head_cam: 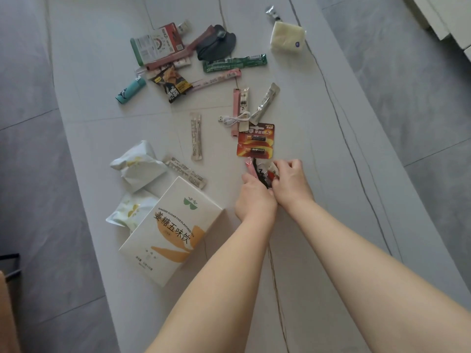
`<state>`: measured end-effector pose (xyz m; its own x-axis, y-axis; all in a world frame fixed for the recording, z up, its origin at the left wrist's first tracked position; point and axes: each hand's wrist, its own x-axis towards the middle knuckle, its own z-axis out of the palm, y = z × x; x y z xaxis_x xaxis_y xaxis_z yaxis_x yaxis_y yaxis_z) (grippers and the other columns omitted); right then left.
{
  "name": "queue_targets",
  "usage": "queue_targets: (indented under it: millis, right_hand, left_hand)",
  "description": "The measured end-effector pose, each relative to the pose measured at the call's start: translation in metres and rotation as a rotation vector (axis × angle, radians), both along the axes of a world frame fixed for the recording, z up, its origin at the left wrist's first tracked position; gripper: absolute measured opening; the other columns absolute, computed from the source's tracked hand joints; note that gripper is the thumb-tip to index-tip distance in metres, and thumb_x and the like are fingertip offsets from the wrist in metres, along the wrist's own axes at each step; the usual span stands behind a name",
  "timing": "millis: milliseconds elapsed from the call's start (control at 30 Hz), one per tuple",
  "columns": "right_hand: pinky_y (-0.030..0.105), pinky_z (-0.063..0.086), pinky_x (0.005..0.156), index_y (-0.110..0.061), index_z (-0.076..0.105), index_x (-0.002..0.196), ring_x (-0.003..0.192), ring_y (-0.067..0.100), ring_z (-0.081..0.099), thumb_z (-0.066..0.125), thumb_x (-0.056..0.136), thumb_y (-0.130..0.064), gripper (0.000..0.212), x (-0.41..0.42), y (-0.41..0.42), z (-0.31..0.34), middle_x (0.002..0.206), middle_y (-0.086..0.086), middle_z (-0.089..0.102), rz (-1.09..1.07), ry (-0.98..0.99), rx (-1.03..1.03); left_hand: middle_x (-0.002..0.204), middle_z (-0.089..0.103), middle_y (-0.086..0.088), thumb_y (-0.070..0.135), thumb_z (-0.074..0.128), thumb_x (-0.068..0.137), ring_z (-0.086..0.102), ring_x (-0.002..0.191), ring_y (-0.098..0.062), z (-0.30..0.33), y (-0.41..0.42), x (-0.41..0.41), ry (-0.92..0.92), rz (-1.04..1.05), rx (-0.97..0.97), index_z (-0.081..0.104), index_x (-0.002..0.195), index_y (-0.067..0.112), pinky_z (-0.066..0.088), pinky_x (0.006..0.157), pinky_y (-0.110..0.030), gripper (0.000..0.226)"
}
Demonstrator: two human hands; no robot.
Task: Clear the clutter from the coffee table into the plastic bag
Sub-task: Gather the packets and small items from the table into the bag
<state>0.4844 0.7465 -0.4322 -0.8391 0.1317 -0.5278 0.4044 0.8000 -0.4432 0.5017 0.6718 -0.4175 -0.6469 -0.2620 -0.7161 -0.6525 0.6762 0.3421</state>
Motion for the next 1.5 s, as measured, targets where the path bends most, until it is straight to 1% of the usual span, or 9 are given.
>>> queue_targets:
  millis: [267,367,533,733,933,1033,1233,1367,1500]
  right_hand:
    - [0.039,0.045,0.089,-0.009,0.047,0.123,0.106,0.034,0.054,0.057,0.09,-0.015,0.035,0.012,0.016,0.003,0.126,0.014,0.037,-0.071,-0.054,0.07]
    - [0.04,0.046,0.089,-0.006,0.044,0.12,0.109,0.035,0.053,0.06,0.09,-0.017,0.035,0.022,0.022,0.003,0.126,0.015,0.041,-0.076,-0.056,0.084]
    - [0.037,0.043,0.079,-0.005,0.041,0.115,0.109,0.035,0.052,0.055,0.092,-0.02,0.031,0.038,0.027,0.007,0.12,0.017,0.052,-0.054,-0.101,0.102]
    - [0.037,0.045,0.083,-0.002,0.053,0.112,0.104,0.036,0.053,0.052,0.087,-0.02,0.03,0.057,0.022,0.024,0.118,0.019,0.051,-0.146,-0.185,0.073]
    - [0.034,0.036,0.072,-0.003,0.043,0.115,0.092,0.033,0.05,0.043,0.094,-0.017,0.026,0.062,0.007,0.064,0.104,0.018,0.059,-0.208,-0.167,0.048]
    - [0.031,0.036,0.069,-0.007,0.045,0.111,0.088,0.029,0.054,0.042,0.095,-0.018,0.02,0.057,-0.014,0.09,0.078,0.004,0.055,-0.171,-0.134,0.009]
    - [0.031,0.036,0.074,-0.011,0.045,0.106,0.095,0.029,0.057,0.042,0.1,-0.027,0.017,0.046,-0.088,0.141,0.106,0.014,0.062,-0.025,-0.098,-0.1]
    - [0.049,0.051,0.081,-0.013,0.044,0.096,0.095,0.036,0.061,0.045,0.098,-0.023,0.01,0.053,-0.163,0.175,0.1,0.017,0.06,0.051,-0.044,-0.217]
    - [0.047,0.058,0.066,-0.018,0.048,0.088,0.079,0.038,0.068,0.051,0.095,-0.017,0.007,0.071,-0.247,0.214,0.084,0.013,0.06,0.181,-0.058,-0.293]
  left_hand:
    - [0.129,0.052,-0.01,0.043,0.051,0.095,0.055,0.118,-0.031,-0.001,0.005,0.005,0.031,-0.113,-0.055,0.035,0.126,0.007,0.046,0.085,-0.04,0.05]
    - [0.129,0.052,-0.011,0.036,0.056,0.094,0.056,0.117,-0.032,-0.002,0.006,0.003,0.003,-0.156,-0.06,0.037,0.125,0.008,0.047,0.085,-0.041,0.046]
    - [0.132,0.047,-0.012,0.024,0.052,0.095,0.055,0.118,-0.033,0.005,0.005,0.011,-0.028,-0.284,-0.074,0.038,0.128,0.005,0.048,0.087,-0.042,0.04]
    - [0.131,0.041,-0.015,0.009,0.042,0.097,0.054,0.117,-0.034,0.019,-0.006,0.045,-0.084,-0.345,0.006,0.036,0.127,0.002,0.045,0.09,-0.04,0.031]
    - [0.119,0.05,-0.011,0.018,0.032,0.1,0.056,0.11,-0.034,0.058,-0.038,0.065,0.059,-0.334,0.004,0.042,0.112,0.009,0.044,0.084,-0.041,0.018]
    - [0.109,0.06,-0.011,0.018,0.03,0.098,0.06,0.102,-0.034,0.085,-0.062,0.064,0.145,-0.315,0.015,0.036,0.097,0.014,0.044,0.077,-0.04,0.008]
    - [0.115,0.061,-0.009,0.037,0.023,0.103,0.06,0.102,-0.033,0.133,-0.146,0.064,0.263,-0.254,-0.064,0.046,0.111,0.012,0.041,0.074,-0.038,0.035]
    - [0.113,0.06,-0.008,0.039,0.022,0.103,0.06,0.1,-0.031,0.165,-0.23,0.084,0.294,-0.166,-0.135,0.045,0.11,0.013,0.04,0.072,-0.036,0.036]
    - [0.112,0.059,-0.007,0.036,0.025,0.103,0.06,0.099,-0.031,0.201,-0.319,0.112,0.365,-0.03,-0.217,0.047,0.113,0.012,0.043,0.075,-0.037,0.034]
